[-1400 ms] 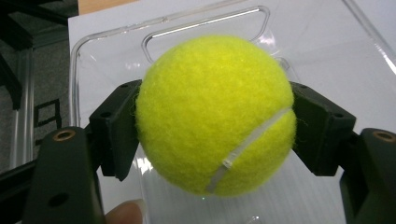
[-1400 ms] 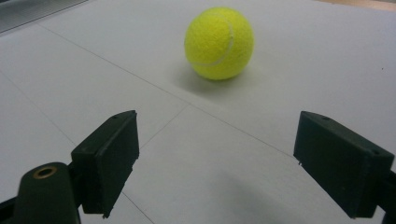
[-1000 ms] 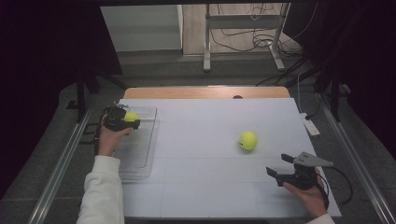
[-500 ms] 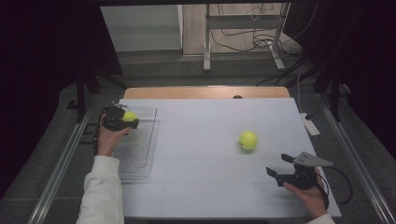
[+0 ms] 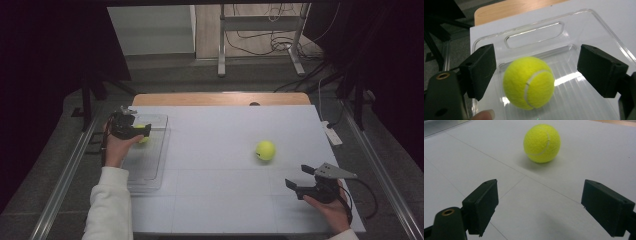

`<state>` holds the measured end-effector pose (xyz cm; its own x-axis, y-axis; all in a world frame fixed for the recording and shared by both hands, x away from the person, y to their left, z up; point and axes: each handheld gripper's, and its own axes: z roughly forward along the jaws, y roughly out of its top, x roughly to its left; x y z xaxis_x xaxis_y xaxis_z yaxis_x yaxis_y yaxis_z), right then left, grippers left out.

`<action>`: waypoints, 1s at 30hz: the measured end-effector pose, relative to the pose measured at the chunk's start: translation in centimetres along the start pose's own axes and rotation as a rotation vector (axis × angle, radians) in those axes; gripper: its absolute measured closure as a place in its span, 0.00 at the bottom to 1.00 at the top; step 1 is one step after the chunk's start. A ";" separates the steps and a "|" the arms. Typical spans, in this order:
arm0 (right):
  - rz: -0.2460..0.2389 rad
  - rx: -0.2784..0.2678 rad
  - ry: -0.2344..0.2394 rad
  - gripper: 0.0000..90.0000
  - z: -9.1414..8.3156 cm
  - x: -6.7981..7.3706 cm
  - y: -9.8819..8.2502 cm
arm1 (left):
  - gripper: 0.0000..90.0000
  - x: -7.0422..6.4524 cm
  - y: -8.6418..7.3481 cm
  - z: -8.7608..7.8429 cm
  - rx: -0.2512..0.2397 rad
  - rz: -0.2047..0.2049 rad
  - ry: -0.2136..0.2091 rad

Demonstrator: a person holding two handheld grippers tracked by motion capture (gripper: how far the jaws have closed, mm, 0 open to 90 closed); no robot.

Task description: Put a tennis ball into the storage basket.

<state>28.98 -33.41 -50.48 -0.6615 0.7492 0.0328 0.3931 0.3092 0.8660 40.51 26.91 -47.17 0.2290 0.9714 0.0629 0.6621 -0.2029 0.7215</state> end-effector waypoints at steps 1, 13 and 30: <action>0.000 -0.002 0.002 0.16 0.0 0.0 0.0 | 0.18 -0.1 0.0 0.0 -0.002 0.004 -0.005; 0.004 -0.004 -0.004 0.16 -0.1 -0.1 0.0 | 0.18 -0.5 0.2 -0.7 -0.027 0.000 -0.078; 0.004 -0.005 -0.002 0.16 -0.1 -0.1 0.0 | 0.19 -2.6 1.2 -2.1 -0.110 -0.023 -0.272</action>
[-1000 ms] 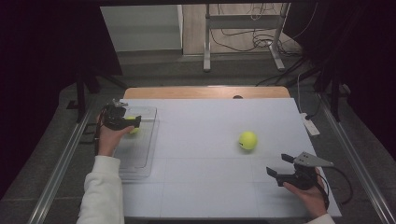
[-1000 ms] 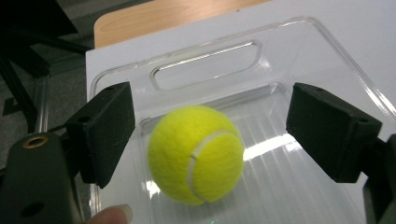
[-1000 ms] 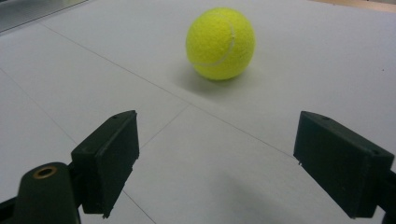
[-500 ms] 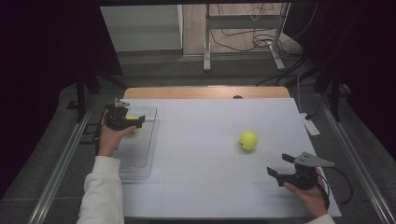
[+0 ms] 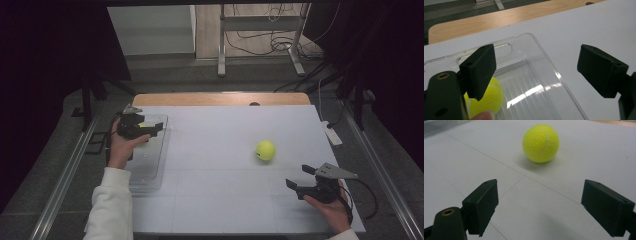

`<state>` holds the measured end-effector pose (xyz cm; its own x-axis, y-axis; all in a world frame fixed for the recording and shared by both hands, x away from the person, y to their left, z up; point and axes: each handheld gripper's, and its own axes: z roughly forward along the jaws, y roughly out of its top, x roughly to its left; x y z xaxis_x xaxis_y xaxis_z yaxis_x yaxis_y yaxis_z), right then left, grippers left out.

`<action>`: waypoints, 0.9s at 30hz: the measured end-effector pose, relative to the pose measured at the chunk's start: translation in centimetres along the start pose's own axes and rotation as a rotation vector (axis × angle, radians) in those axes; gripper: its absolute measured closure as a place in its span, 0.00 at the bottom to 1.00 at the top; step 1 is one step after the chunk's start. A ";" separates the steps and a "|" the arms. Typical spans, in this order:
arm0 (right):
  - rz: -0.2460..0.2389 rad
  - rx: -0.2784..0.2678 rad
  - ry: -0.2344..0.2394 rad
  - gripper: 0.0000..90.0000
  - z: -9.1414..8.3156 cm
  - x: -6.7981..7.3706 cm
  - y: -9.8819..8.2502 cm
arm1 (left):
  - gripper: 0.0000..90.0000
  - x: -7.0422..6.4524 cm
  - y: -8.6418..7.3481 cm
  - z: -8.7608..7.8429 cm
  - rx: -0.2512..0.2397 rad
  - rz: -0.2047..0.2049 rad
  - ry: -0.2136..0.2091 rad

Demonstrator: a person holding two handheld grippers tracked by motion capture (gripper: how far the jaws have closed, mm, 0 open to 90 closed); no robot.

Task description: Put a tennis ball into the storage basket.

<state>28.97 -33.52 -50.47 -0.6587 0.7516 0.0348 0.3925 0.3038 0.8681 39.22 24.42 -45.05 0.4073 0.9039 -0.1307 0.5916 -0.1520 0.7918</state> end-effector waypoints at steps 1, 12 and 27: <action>0.000 0.000 0.000 0.16 0.0 0.0 0.0 | 0.19 -0.3 0.1 0.0 -0.002 0.006 -0.011; -0.007 0.004 -0.002 0.16 0.0 0.0 0.0 | 0.18 -2.7 0.9 -0.2 -0.045 0.020 -0.133; -0.011 0.005 -0.003 0.16 0.0 0.1 0.0 | 0.18 -4.9 1.6 -0.6 -0.086 0.022 -0.229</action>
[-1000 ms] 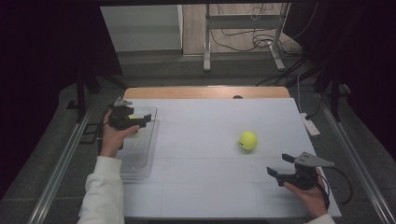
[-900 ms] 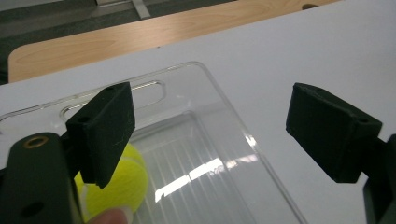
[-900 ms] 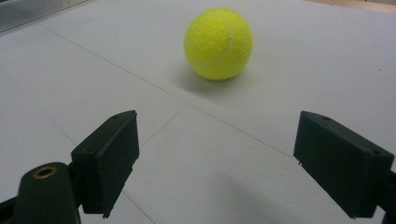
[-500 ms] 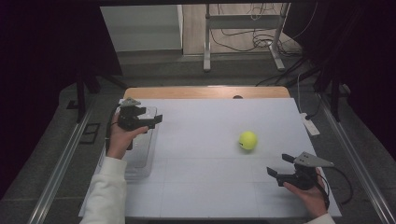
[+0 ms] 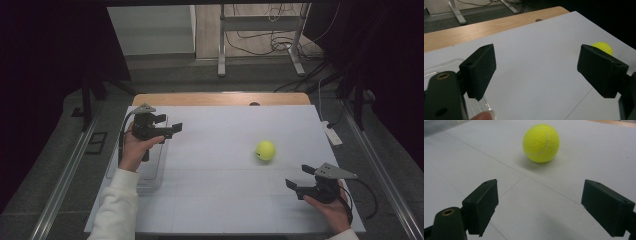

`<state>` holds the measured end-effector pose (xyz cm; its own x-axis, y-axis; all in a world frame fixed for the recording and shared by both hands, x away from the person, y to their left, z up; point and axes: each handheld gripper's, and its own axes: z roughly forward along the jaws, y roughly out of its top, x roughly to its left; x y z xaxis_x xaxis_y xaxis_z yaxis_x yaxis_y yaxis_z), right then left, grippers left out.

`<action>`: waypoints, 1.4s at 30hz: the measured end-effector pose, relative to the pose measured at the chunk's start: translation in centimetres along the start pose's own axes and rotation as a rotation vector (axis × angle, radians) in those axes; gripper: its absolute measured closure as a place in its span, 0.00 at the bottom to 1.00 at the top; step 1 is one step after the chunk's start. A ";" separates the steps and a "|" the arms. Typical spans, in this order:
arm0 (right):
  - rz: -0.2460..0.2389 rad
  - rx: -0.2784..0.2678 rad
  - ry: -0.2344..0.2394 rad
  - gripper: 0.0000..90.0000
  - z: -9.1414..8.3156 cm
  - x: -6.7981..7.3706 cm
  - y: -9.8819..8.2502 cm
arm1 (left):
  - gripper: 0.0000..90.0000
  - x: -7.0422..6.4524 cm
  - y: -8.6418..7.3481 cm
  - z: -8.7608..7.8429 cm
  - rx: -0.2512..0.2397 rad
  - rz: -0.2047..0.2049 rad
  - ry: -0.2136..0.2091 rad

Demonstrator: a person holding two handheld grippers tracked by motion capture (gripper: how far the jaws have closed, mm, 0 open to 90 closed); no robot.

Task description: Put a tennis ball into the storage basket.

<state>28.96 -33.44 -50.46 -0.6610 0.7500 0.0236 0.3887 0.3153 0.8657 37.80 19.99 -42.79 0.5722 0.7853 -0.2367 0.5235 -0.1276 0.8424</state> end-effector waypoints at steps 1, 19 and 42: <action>0.000 0.000 0.000 0.16 0.0 0.0 0.0 | 0.18 -0.2 0.0 0.0 -0.003 0.006 0.000; 0.005 -0.005 0.006 0.16 0.0 0.0 0.0 | 0.18 -3.1 0.4 1.2 0.010 0.084 -0.040; 0.001 -0.004 0.008 0.16 0.1 0.0 0.0 | 0.18 -6.5 0.2 3.0 0.041 0.152 -0.081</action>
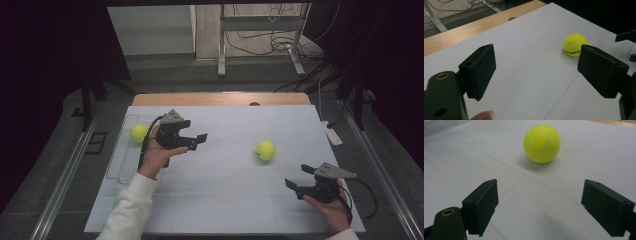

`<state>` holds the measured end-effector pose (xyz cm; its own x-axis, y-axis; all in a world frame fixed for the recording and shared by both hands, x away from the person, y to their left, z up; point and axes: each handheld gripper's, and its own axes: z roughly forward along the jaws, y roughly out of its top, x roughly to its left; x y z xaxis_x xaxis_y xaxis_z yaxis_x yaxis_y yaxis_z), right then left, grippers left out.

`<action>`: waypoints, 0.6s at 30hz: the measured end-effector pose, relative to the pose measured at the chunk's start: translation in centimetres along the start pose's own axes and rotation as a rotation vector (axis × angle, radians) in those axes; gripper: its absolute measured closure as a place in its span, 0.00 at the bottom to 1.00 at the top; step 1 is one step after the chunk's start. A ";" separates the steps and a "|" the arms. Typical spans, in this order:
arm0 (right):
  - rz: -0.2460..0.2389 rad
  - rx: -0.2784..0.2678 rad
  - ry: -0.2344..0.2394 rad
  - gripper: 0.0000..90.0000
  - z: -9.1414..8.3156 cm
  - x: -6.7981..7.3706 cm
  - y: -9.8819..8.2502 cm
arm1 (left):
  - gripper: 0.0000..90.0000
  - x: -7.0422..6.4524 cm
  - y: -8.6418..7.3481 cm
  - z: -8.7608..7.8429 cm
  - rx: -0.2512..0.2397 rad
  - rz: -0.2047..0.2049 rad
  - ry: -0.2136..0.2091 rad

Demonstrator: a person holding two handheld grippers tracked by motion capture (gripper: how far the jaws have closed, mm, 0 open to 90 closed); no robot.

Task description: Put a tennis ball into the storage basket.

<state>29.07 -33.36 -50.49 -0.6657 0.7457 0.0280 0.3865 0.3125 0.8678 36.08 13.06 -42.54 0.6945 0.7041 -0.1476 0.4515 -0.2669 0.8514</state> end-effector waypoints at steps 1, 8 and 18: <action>-0.001 0.000 0.000 0.16 0.0 0.0 0.0 | 0.18 -0.1 0.0 0.1 0.003 0.002 -0.001; -0.001 -0.003 0.000 0.16 0.0 0.0 0.0 | 0.18 -1.1 0.1 0.8 0.014 0.028 -0.015; 0.004 -0.004 -0.001 0.16 -0.2 0.0 0.0 | 0.18 -2.4 0.2 2.0 0.037 0.051 -0.036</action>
<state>28.93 -33.48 -50.42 -0.6636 0.7474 0.0307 0.3866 0.3076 0.8694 35.62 9.98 -43.03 0.7365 0.6651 -0.1233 0.4350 -0.3261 0.8393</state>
